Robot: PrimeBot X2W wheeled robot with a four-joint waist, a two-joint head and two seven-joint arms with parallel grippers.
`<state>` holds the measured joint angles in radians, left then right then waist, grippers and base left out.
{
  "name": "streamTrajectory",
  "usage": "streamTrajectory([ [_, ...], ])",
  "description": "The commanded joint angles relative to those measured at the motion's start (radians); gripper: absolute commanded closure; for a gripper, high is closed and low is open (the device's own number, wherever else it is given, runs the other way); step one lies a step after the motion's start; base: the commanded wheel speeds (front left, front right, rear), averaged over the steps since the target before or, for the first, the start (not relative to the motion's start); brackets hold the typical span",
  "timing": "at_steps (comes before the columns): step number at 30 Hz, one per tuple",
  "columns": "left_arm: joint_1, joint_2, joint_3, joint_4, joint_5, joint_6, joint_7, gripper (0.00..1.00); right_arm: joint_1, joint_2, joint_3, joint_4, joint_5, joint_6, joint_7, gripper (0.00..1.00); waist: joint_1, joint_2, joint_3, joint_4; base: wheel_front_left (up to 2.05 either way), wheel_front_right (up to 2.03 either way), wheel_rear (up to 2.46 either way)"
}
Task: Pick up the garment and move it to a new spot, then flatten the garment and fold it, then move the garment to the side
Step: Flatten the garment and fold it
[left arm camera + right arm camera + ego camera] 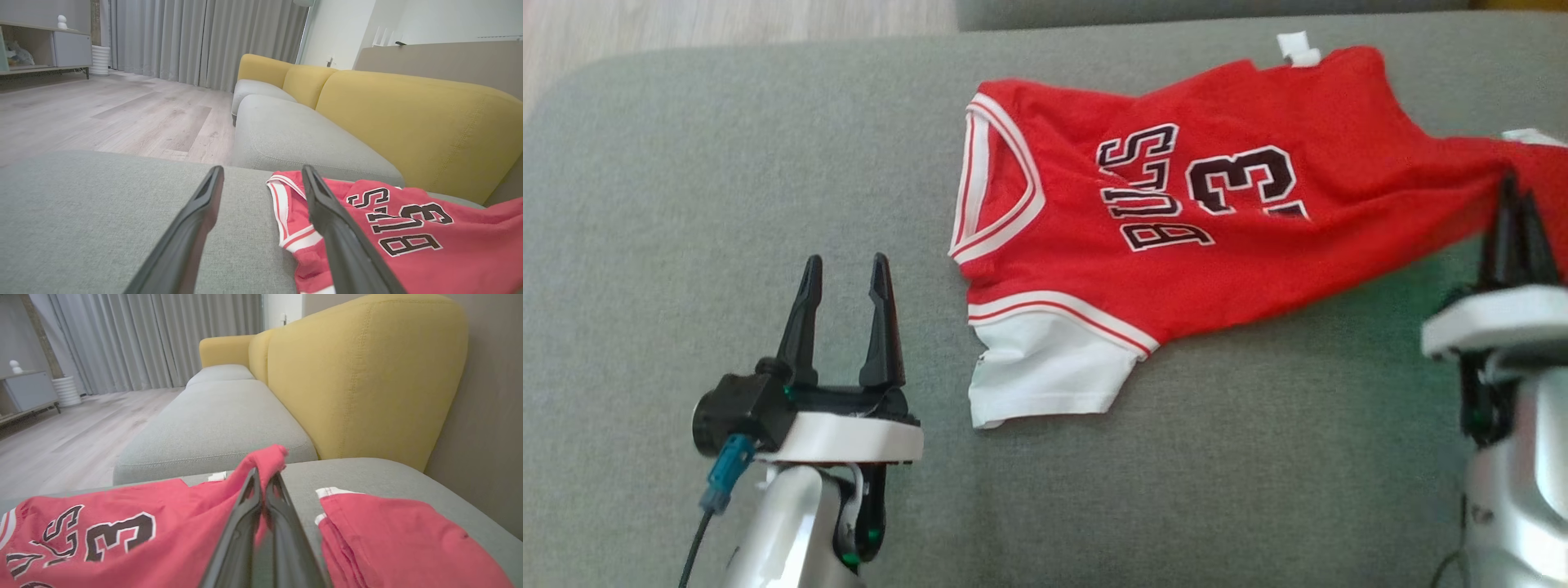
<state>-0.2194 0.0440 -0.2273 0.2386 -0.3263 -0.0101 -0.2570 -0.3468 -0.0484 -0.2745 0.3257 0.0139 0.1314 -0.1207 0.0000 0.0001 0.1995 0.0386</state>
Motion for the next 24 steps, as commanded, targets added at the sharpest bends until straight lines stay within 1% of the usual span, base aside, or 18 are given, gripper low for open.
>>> streamTrajectory([
  [1,-0.033,0.006,0.026,-0.03,0.002,-0.003,-0.005,0.0,-0.077,-0.002,0.055,-0.023,-0.036,-0.001,0.019,1.0,0.0,-0.0001,0.023,0.017,0.0,0.0,0.0],
  [5,-0.045,0.006,0.02,-0.024,0.01,-0.009,-0.005,0.0,-0.136,-0.002,0.094,0.035,-0.097,-0.001,0.039,1.0,0.0,-0.0001,0.042,0.034,0.0,0.0,0.0],
  [9,-0.063,0.006,0.014,-0.016,0.014,-0.016,-0.005,0.0,-0.203,-0.002,0.124,0.171,-0.164,-0.001,0.062,1.0,0.0,-0.0001,0.061,0.065,0.0,0.0,0.0],
  [13,-0.078,0.006,0.001,-0.011,0.009,-0.017,-0.005,0.0,-0.243,-0.002,0.124,0.318,-0.221,-0.001,0.071,1.0,0.0,-0.0001,0.07,0.097,0.0,0.0,0.0],
  [14,-0.08,0.006,-0.002,-0.01,0.006,-0.016,-0.005,0.0,-0.248,-0.002,0.13,0.355,-0.227,-0.001,0.075,0.05,0.0,-0.0001,0.07,0.104,0.0,0.0,0.0],
  [15,-0.081,0.006,-0.005,-0.009,0.004,-0.015,-0.005,0.0,-0.254,-0.002,0.143,0.396,-0.212,-0.001,0.082,0.0,0.0,-0.0001,0.068,0.109,0.0,0.0,0.0],
  [20,-0.073,0.006,0.0,-0.007,0.0,-0.009,-0.005,0.0,-0.277,-0.002,0.179,0.468,-0.222,-0.001,0.012,0.0,0.0,-0.0001,0.054,0.107,0.0,0.0,0.0],
  [24,-0.065,0.006,0.003,-0.005,-0.005,-0.009,-0.005,0.0,-0.279,-0.002,0.255,0.491,-0.165,-0.001,-0.048,0.0,0.0,-0.0001,0.03,0.084,0.0,0.0,0.0],
])
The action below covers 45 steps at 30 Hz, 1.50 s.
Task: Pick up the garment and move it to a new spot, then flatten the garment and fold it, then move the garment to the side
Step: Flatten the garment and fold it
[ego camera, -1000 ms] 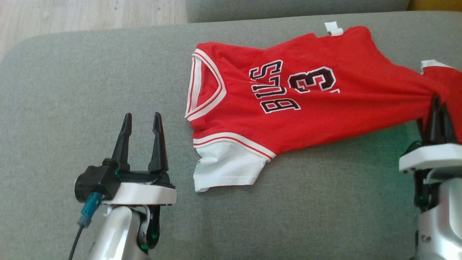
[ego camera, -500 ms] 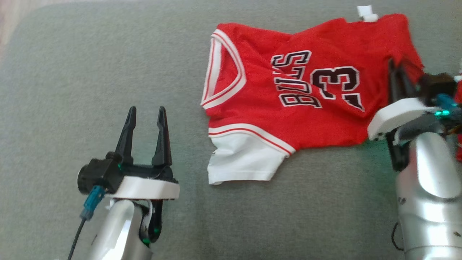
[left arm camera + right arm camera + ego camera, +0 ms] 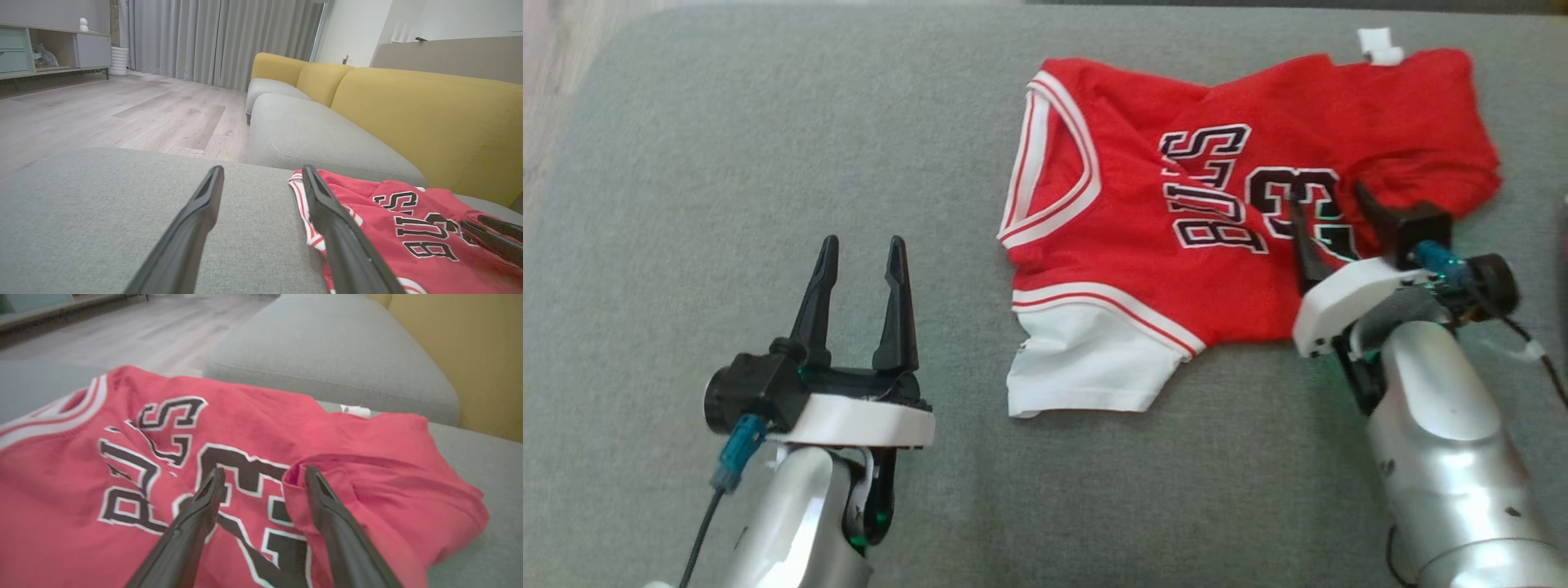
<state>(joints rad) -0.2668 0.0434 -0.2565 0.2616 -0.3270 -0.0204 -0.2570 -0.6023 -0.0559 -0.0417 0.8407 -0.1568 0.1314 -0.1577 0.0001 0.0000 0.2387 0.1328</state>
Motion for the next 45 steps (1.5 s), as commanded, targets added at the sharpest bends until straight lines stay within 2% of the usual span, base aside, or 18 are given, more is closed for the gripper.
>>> streamTrajectory([
  [1,-0.016,0.007,0.032,-0.028,-0.006,0.002,-0.005,0.0,-0.02,0.006,0.045,-0.028,0.024,-0.001,-0.025,0.0,-0.0001,0.0,-0.017,-0.018,0.0,0.0,0.0],
  [7,0.002,0.007,0.035,-0.035,-0.009,0.004,-0.005,0.0,0.041,0.006,0.108,-0.161,0.116,-0.001,-0.081,0.0,-0.0001,0.0,-0.061,-0.075,0.0,0.0,0.0],
  [11,0.016,0.007,0.036,-0.043,-0.014,0.008,-0.005,0.0,0.14,0.006,0.077,-0.321,0.142,-0.001,-0.097,0.0,-0.0001,0.0,-0.085,-0.113,0.0,0.0,0.0],
  [15,0.032,0.007,0.03,-0.046,-0.027,0.013,-0.005,0.0,0.272,0.006,0.005,-0.475,0.187,-0.001,-0.101,0.0,-0.0001,0.0,-0.105,-0.139,0.0,0.0,0.0],
  [19,0.047,0.007,0.02,-0.042,-0.035,0.015,-0.005,0.0,0.397,0.006,-0.046,-0.574,0.243,-0.001,-0.103,0.0,-0.0001,0.0,-0.111,-0.157,0.0,0.0,0.0],
  [24,0.057,0.007,0.0,-0.023,-0.045,0.016,-0.005,0.0,0.479,0.006,-0.058,-0.619,0.3,-0.001,-0.104,0.0,-0.0001,0.0,-0.113,-0.17,0.0,0.0,0.0],
  [33,0.053,0.007,-0.021,0.006,-0.048,0.017,-0.005,0.0,0.479,0.006,-0.027,-0.657,0.331,-0.001,-0.104,0.0,-0.0001,0.0,-0.108,-0.186,0.0,0.0,0.0],
  [37,0.037,0.008,-0.036,0.068,-0.042,0.025,0.005,0.0,0.479,0.006,-0.026,-0.662,0.336,-0.001,-0.104,0.0,-0.0001,0.0,-0.105,-0.189,0.0,0.0,0.0],
  [45,-0.098,0.057,-0.061,0.238,-0.01,0.041,0.181,0.0,0.461,0.006,-0.004,-0.672,0.35,-0.001,-0.104,0.0,-0.0001,0.0,-0.049,-0.22,0.0,0.0,0.0],
])
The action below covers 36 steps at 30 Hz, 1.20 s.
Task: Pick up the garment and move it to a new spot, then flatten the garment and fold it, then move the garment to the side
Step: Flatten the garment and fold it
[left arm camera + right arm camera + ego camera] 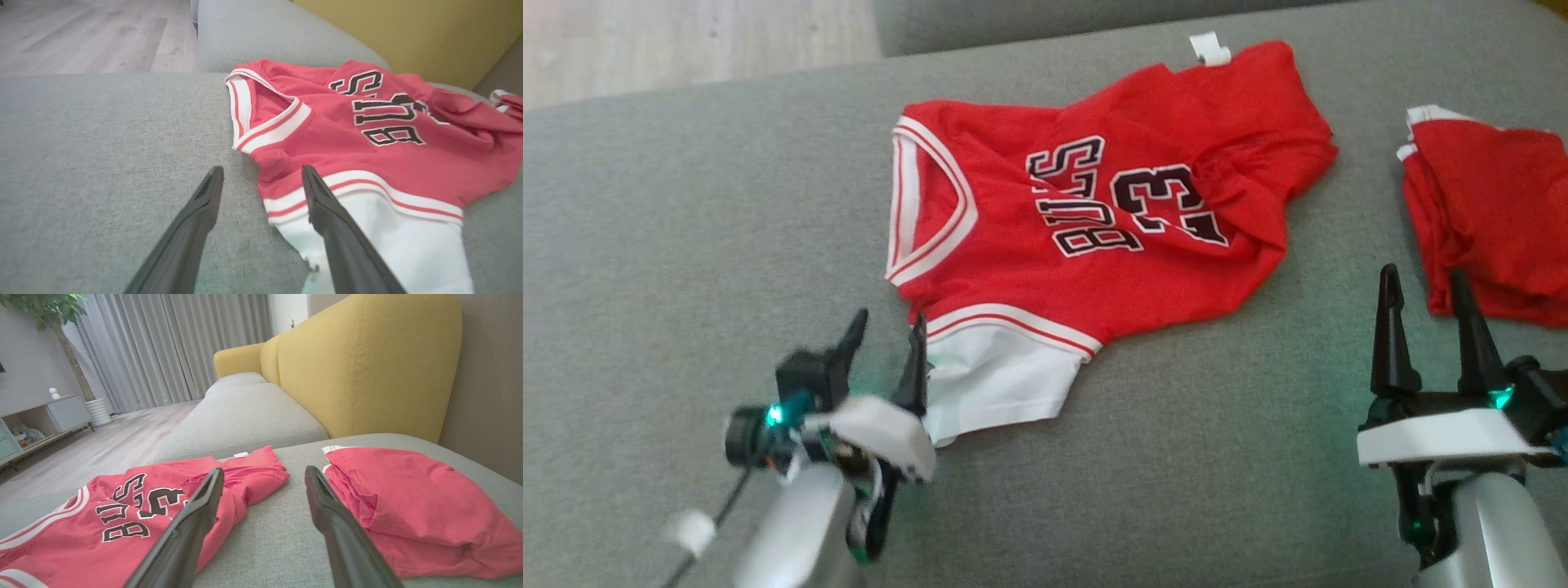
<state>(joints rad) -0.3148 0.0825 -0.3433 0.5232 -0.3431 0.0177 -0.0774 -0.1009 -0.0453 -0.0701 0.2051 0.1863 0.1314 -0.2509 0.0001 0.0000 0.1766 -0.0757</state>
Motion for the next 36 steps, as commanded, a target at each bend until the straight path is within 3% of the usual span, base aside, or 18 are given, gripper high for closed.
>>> streamTrajectory([
  [1,-0.069,0.023,0.024,-0.004,0.006,-0.001,0.021,0.0,-0.044,-0.005,0.026,-0.037,0.009,-0.001,-0.011,0.0,-0.0001,0.0,0.021,-0.017,0.0,0.0,0.0],
  [6,-0.148,0.045,0.005,0.088,-0.001,-0.042,0.119,0.0,-0.057,-0.005,0.034,-0.033,0.021,-0.001,-0.011,0.0,-0.0001,0.0,0.051,-0.048,0.0,0.0,0.0],
  [16,-0.247,0.075,-0.011,0.194,0.0,-0.073,0.163,0.0,-0.081,-0.005,0.052,-0.04,0.032,-0.001,-0.011,0.0,-0.0001,0.0,0.094,-0.099,0.0,0.0,0.0],
  [17,-0.258,0.076,-0.013,0.205,-0.002,-0.078,0.169,0.32,-0.083,-0.005,0.054,-0.041,0.033,-0.001,-0.011,0.0,-0.0001,0.0,0.097,-0.102,0.0,0.0,0.0],
  [18,-0.269,0.079,-0.017,0.215,-0.002,-0.084,0.172,0.96,-0.084,-0.005,0.056,-0.042,0.034,-0.001,-0.011,0.0,-0.0001,0.0,0.099,-0.105,0.0,0.0,0.0],
  [19,-0.279,0.082,-0.018,0.225,-0.004,-0.089,0.173,1.0,-0.086,-0.005,0.057,-0.043,0.034,-0.001,-0.011,0.0,-0.0001,0.0,0.101,-0.107,0.0,0.0,0.0],
  [36,-0.417,0.166,0.101,0.376,-0.066,-0.033,0.008,1.0,-0.088,-0.005,0.069,-0.045,0.02,-0.001,-0.011,0.0,-0.0001,0.0,0.113,-0.082,0.0,0.0,0.0],
])
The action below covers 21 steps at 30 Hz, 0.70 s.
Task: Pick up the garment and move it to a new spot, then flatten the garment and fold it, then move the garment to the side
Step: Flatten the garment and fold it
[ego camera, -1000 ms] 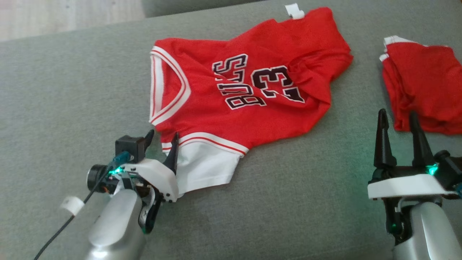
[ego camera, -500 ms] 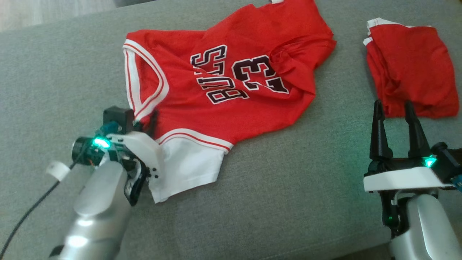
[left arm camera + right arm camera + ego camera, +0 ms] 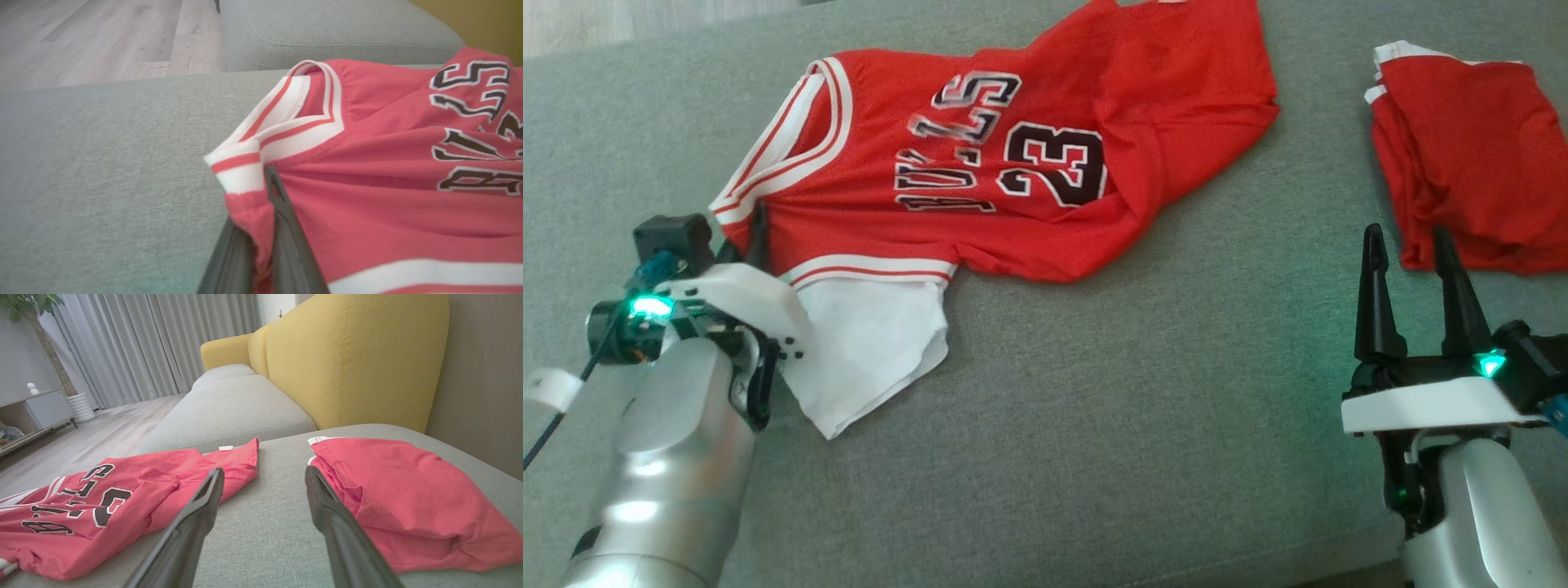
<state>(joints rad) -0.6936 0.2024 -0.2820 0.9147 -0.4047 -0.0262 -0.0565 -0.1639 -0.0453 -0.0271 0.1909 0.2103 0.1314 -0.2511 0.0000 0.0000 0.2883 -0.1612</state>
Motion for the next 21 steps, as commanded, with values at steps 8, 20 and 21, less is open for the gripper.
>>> streamTrajectory([
  [8,-0.05,0.065,0.058,0.057,-0.025,0.015,-0.046,1.0,-0.027,-0.005,0.032,-0.028,-0.012,-0.001,-0.011,0.0,0.0,0.0,0.004,0.023,0.0,0.0,0.0],
  [20,0.004,0.022,0.028,-0.072,0.016,0.008,-0.201,0.0,-0.017,-0.005,0.022,-0.044,-0.033,-0.001,-0.011,0.0,0.0,0.0,-0.074,0.105,0.0,0.0,0.0],
  [21,0.027,0.017,0.023,-0.104,0.029,0.025,-0.203,0.0,-0.014,-0.005,0.021,-0.047,-0.034,-0.001,-0.011,0.0,0.0,0.0,-0.086,0.114,0.0,0.0,0.0],
])
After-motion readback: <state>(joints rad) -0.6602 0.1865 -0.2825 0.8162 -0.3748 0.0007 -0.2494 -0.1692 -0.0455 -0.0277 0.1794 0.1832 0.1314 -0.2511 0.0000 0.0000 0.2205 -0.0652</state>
